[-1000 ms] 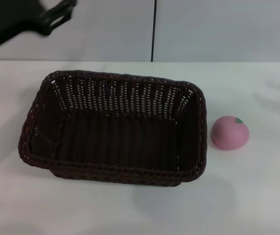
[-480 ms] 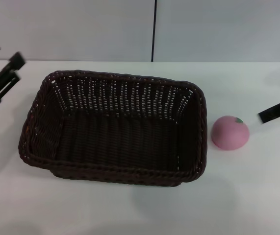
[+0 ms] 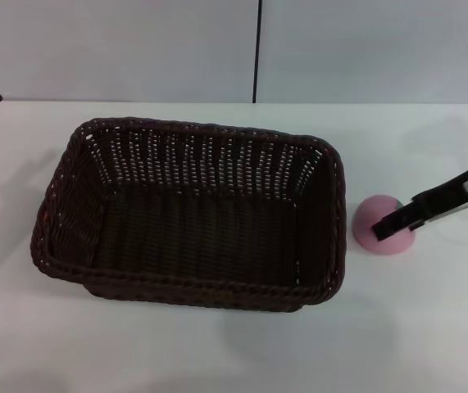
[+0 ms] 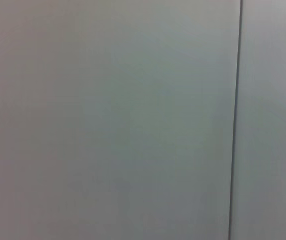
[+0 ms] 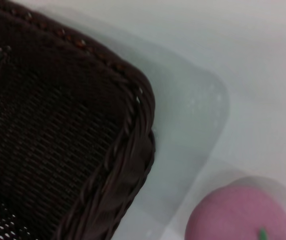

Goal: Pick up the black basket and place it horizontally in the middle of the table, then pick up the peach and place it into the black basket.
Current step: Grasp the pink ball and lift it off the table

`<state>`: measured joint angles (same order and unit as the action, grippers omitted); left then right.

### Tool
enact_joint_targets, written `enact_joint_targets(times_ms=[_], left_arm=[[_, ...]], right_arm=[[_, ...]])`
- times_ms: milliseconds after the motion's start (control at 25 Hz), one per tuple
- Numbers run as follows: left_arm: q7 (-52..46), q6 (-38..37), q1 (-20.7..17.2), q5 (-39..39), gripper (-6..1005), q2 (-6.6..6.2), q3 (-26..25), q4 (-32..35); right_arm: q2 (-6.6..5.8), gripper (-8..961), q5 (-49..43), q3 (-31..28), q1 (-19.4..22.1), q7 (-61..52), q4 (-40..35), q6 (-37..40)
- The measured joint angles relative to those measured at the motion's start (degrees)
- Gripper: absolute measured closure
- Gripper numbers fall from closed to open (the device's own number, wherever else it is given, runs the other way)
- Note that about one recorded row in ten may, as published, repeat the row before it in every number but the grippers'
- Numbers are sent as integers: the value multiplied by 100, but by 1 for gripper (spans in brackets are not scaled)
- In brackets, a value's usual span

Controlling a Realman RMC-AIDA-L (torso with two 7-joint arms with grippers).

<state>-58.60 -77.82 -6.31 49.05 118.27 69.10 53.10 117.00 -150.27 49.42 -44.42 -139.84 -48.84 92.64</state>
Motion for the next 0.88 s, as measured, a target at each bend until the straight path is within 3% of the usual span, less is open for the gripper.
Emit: enact_joint_targets(times_ms=[280, 520, 720, 880], left_arm=[[-5, -5, 62, -8, 348, -3, -108, -11], [-5, -13, 72, -12, 349, -5, -127, -16], [-6, -31, 120, -22, 351, -6, -126, -84], [-10, -68, 132, -29, 352, -6, -124, -108]], right_arm=[[39, 269, -28, 275, -21, -4, 216, -244], [41, 518, -29, 226, 44, 4, 112, -248], [55, 687, 153, 145, 293, 0, -461, -142], [55, 715, 591, -23, 674, -107, -1547, 292]])
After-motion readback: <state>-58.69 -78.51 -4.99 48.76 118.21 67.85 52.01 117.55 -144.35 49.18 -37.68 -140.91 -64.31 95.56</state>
